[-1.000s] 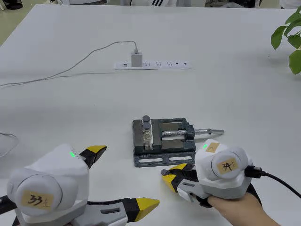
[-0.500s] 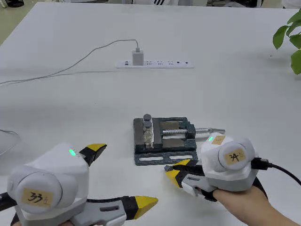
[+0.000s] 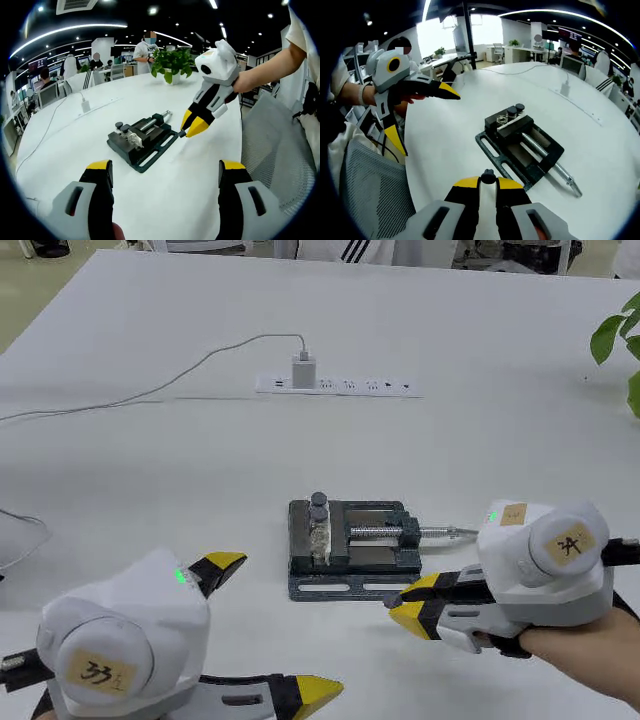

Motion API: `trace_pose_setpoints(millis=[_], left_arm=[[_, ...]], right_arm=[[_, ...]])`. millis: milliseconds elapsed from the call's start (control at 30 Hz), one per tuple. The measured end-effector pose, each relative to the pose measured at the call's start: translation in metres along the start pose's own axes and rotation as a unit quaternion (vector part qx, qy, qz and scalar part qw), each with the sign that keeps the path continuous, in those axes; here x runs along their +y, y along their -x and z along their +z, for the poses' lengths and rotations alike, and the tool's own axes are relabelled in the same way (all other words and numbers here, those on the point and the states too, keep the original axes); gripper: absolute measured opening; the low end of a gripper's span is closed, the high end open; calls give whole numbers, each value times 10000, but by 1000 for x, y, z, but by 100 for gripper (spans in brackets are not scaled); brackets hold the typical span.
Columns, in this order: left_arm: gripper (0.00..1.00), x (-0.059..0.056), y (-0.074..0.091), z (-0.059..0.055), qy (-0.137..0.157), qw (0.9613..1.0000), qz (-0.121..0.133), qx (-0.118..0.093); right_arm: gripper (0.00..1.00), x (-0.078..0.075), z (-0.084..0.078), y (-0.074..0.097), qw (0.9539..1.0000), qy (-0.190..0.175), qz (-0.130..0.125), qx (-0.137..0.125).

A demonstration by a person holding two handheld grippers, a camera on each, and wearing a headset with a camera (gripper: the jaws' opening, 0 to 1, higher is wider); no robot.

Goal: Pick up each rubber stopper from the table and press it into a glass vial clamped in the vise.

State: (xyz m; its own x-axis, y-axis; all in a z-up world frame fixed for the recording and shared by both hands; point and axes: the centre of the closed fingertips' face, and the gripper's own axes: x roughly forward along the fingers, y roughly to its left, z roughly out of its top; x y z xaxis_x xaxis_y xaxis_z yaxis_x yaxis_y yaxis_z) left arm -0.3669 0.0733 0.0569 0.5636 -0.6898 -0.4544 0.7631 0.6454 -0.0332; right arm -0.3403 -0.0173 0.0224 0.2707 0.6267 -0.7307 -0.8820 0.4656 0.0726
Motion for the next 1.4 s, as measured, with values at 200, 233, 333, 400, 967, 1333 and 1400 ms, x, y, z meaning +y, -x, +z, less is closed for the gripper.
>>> trace_pose_setpoints(millis=[200, 233, 333, 400, 967, 1333, 1400], left_arm=[[81, -4, -3, 3, -105, 9999, -36, -26], [80, -5, -4, 3, -143, 9999, -30, -20], [75, -7, -4, 6, -375, 9993, -64, -24], [72, -8, -5, 8, -482, 9988, -103, -27], [48, -16, -13, 26, -1402, 9896, -295, -101], [33, -22, -20, 39, -1779, 9829, -436, -207], [31, -25, -22, 41, -1802, 9820, -523, -226]], right_arm=[[6, 3, 14, 12, 9992, 277, 249, 125], [6, 4, 17, 13, 9990, 316, 293, 139], [6, 7, 24, 17, 9974, 527, 437, 238], [6, 10, 30, 19, 9959, 633, 559, 310], [6, 36, 49, 26, 9738, 1502, 1283, 1123], [6, 47, 52, 22, 9626, 1705, 1406, 1569], [6, 49, 52, 22, 9599, 1747, 1476, 1619]])
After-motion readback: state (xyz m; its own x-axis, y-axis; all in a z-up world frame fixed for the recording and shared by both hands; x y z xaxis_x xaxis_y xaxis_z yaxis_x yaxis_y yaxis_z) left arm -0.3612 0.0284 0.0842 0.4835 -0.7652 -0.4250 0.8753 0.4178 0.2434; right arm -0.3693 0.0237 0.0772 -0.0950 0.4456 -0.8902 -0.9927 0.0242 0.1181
